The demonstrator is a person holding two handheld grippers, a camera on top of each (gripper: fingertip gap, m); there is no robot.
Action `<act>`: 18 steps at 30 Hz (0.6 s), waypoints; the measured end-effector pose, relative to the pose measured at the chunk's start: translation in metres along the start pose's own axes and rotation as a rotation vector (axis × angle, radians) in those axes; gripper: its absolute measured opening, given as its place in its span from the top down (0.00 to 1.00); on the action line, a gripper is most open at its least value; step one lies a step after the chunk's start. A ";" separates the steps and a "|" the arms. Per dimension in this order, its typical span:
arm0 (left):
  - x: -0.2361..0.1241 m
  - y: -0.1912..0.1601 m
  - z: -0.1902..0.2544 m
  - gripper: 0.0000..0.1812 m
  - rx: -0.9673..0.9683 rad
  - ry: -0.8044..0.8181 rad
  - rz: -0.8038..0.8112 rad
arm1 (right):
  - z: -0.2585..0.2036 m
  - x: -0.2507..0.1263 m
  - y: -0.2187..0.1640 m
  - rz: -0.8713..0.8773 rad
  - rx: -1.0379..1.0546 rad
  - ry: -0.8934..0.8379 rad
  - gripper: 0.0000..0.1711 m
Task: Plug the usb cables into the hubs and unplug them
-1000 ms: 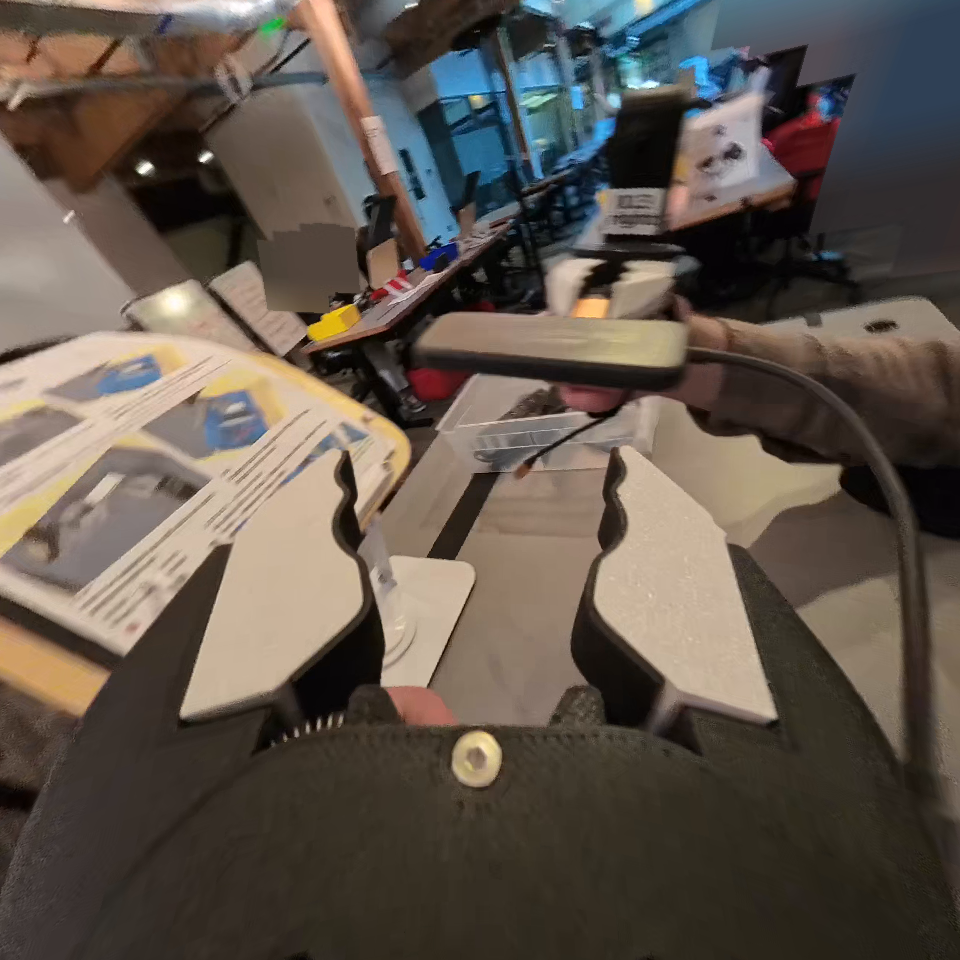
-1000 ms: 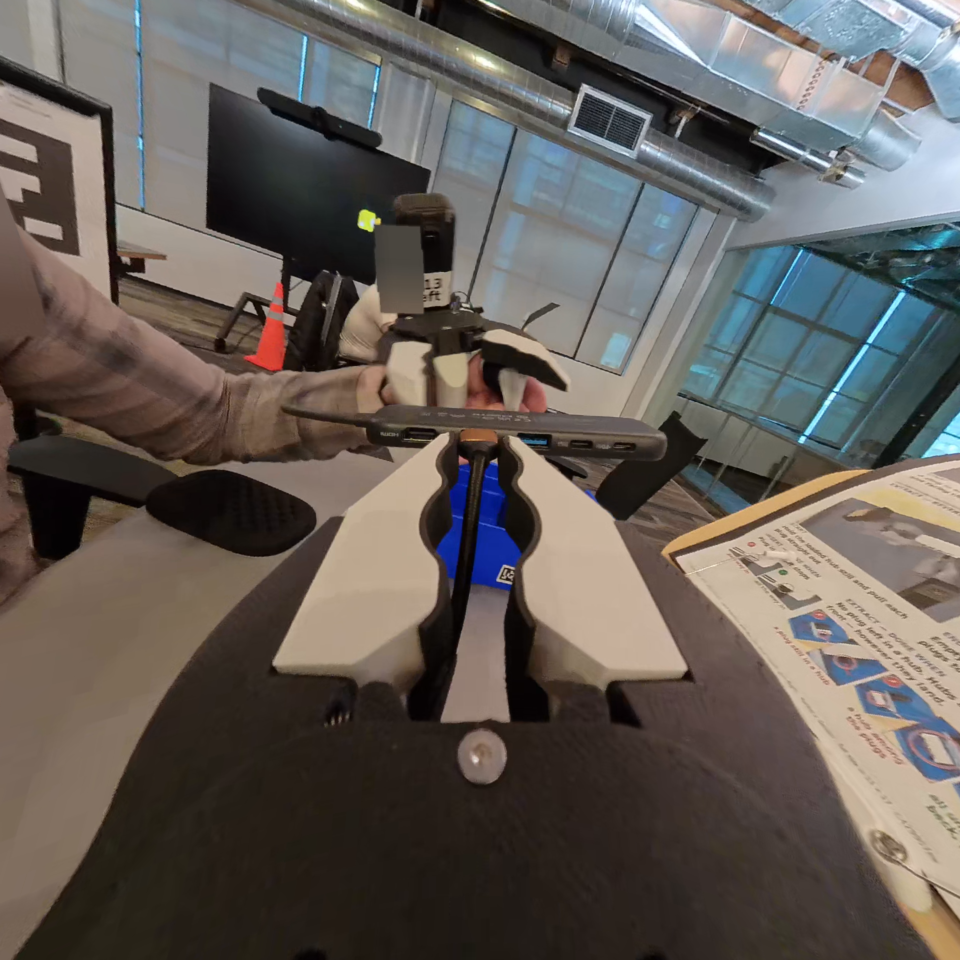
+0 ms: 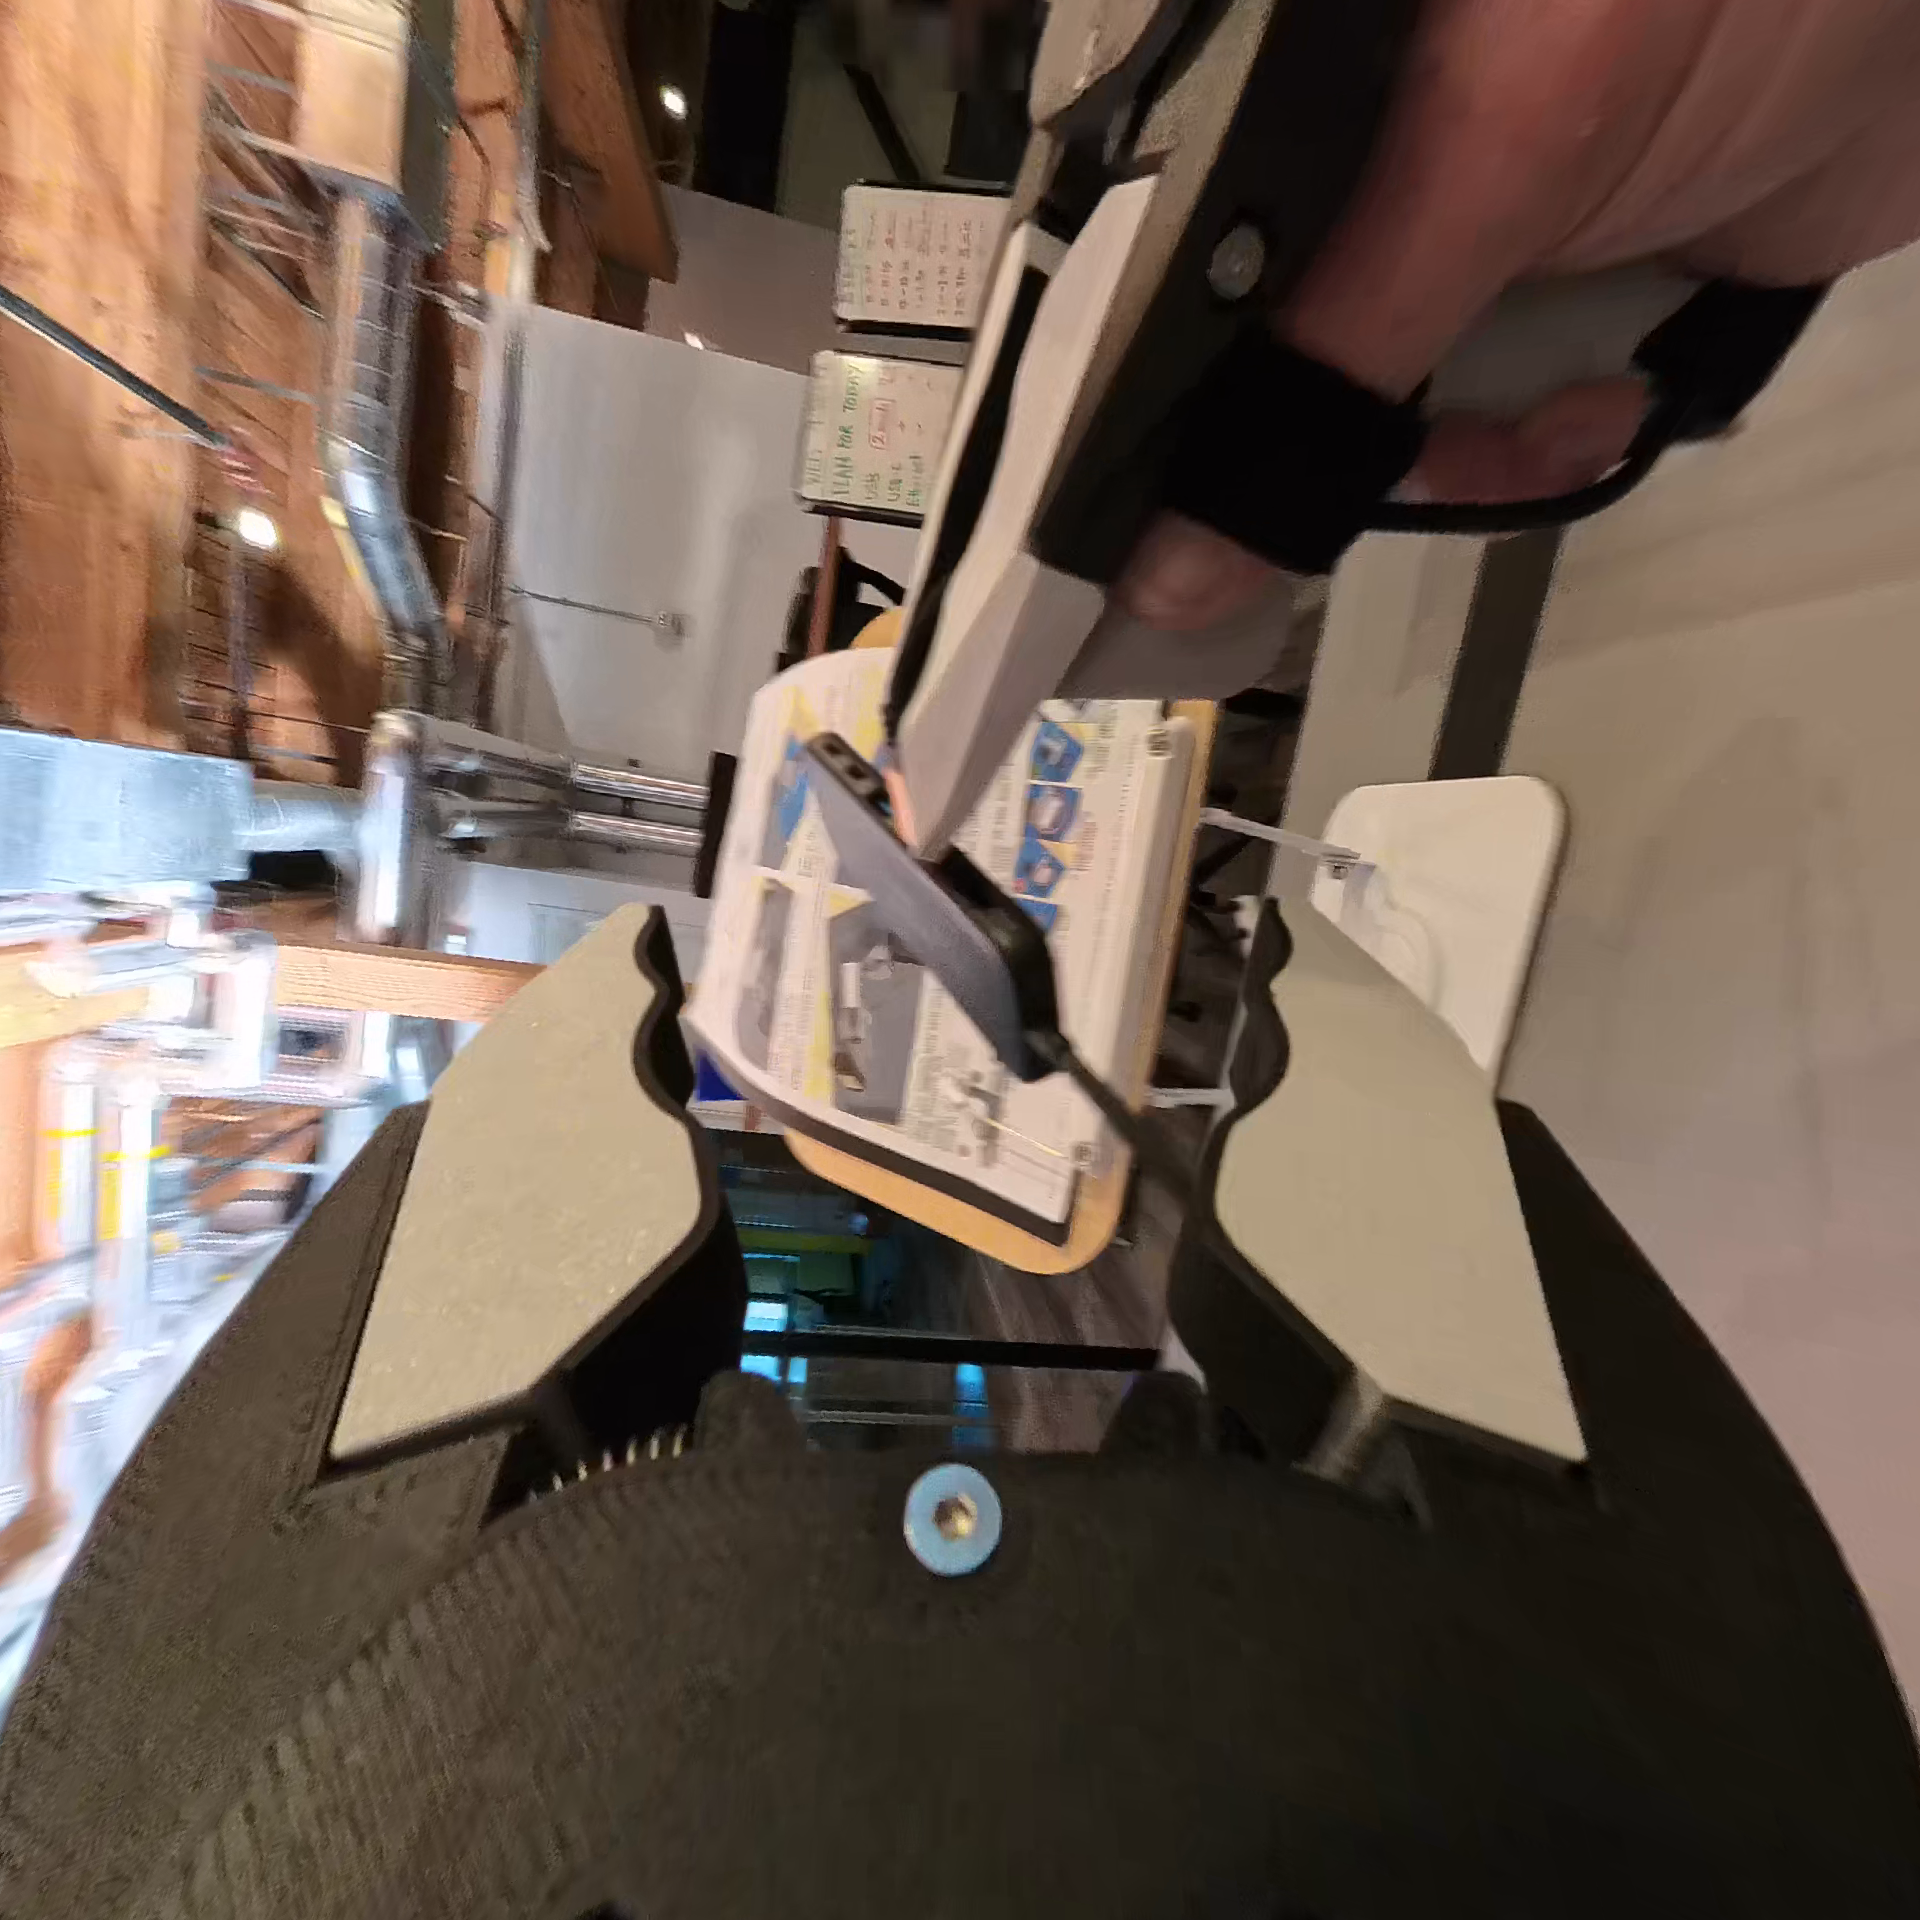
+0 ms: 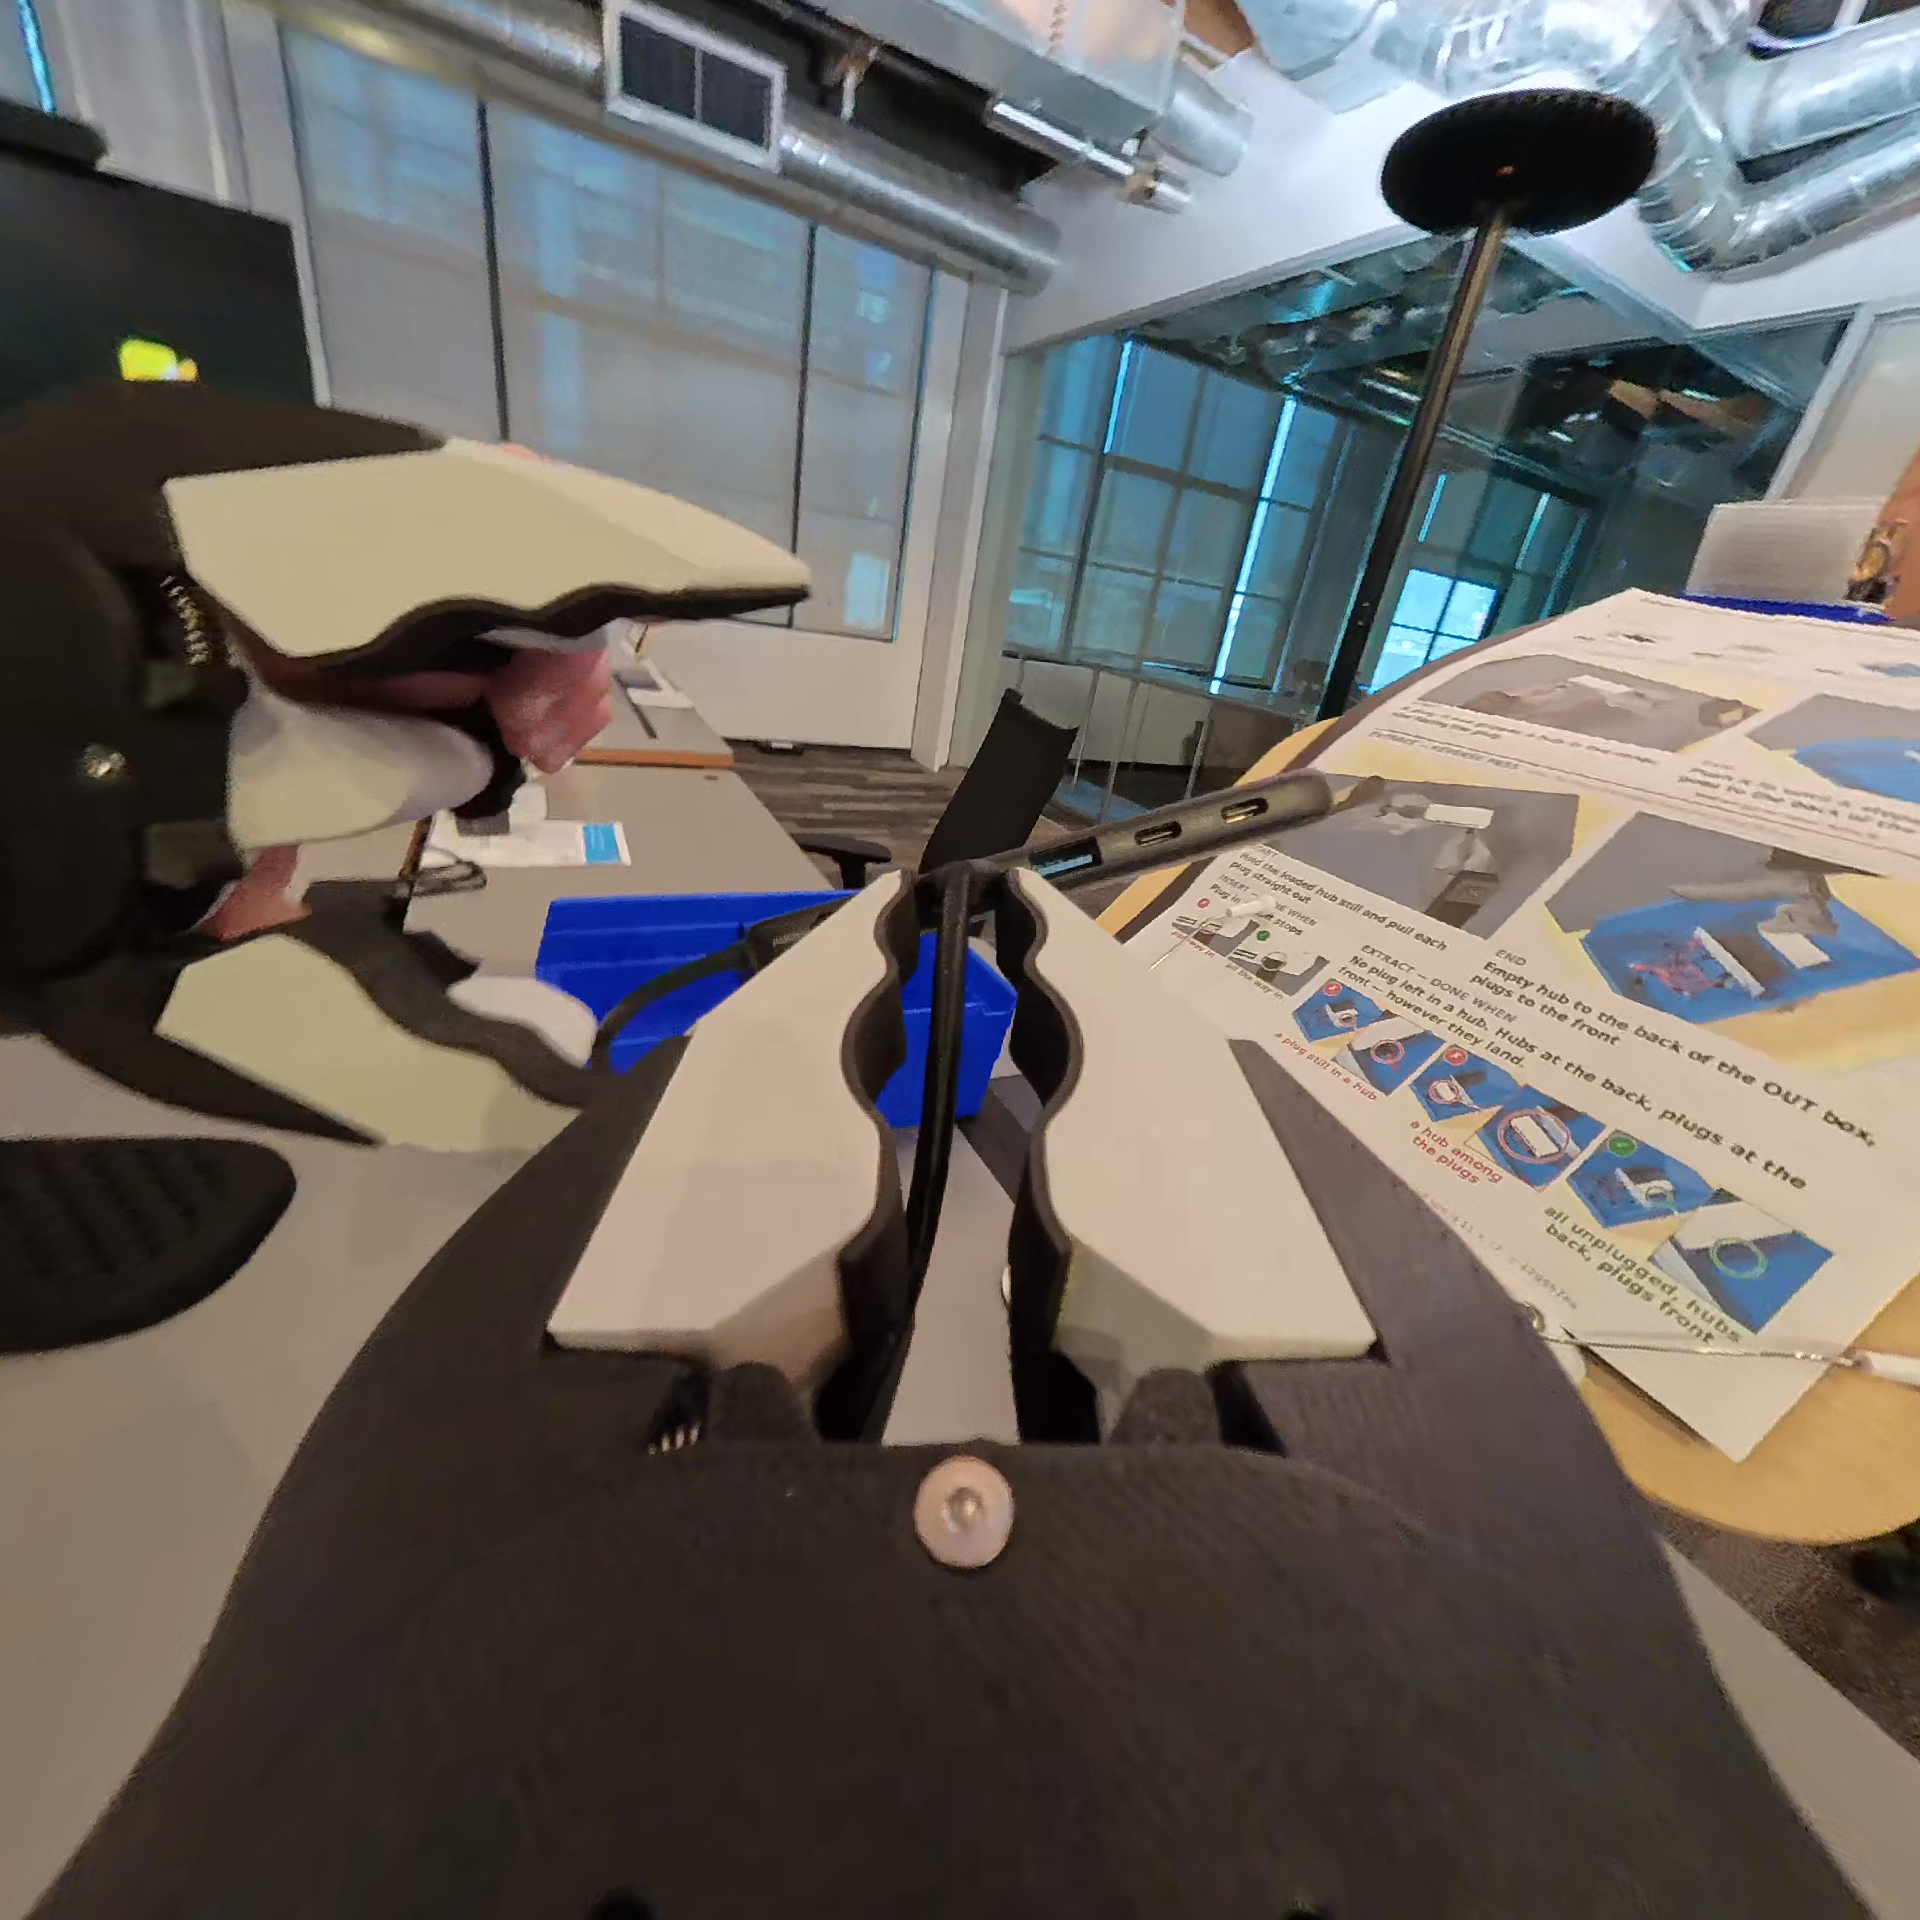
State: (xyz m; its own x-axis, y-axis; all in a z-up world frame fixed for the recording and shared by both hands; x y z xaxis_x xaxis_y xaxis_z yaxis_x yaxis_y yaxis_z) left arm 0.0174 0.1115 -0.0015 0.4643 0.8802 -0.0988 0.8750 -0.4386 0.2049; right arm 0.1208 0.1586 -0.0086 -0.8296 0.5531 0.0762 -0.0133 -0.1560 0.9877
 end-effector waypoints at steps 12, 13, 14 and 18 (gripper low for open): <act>0.034 -0.014 -0.009 0.63 0.024 0.272 -0.088 | -0.018 0.007 0.009 0.108 0.139 0.013 0.94; 0.032 -0.013 -0.011 0.68 0.047 0.306 -0.055 | -0.020 0.009 0.007 0.106 0.159 0.038 0.93; 0.032 -0.013 -0.012 0.71 0.064 0.317 -0.053 | -0.020 0.010 0.006 0.115 0.183 0.049 0.93; 0.031 -0.012 -0.009 0.82 0.135 0.331 -0.041 | -0.019 0.010 0.005 0.133 0.222 0.087 0.93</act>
State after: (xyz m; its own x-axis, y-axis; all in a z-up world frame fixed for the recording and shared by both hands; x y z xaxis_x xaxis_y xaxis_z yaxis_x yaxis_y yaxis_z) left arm 0.0197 0.1456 0.0017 0.3780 0.8989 0.2214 0.9126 -0.4021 0.0744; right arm 0.1012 0.1478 -0.0057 -0.8607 0.4659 0.2052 0.2140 -0.0345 0.9762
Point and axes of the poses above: each gripper's, where its closed fingertips meet, x out along the fingers, y out of its top, z = x × y across the jaws, the point moved 7 cm from there along -x, back along the fingers, and after that the axes turned 5 degrees about -z, right-handed, at the moved point
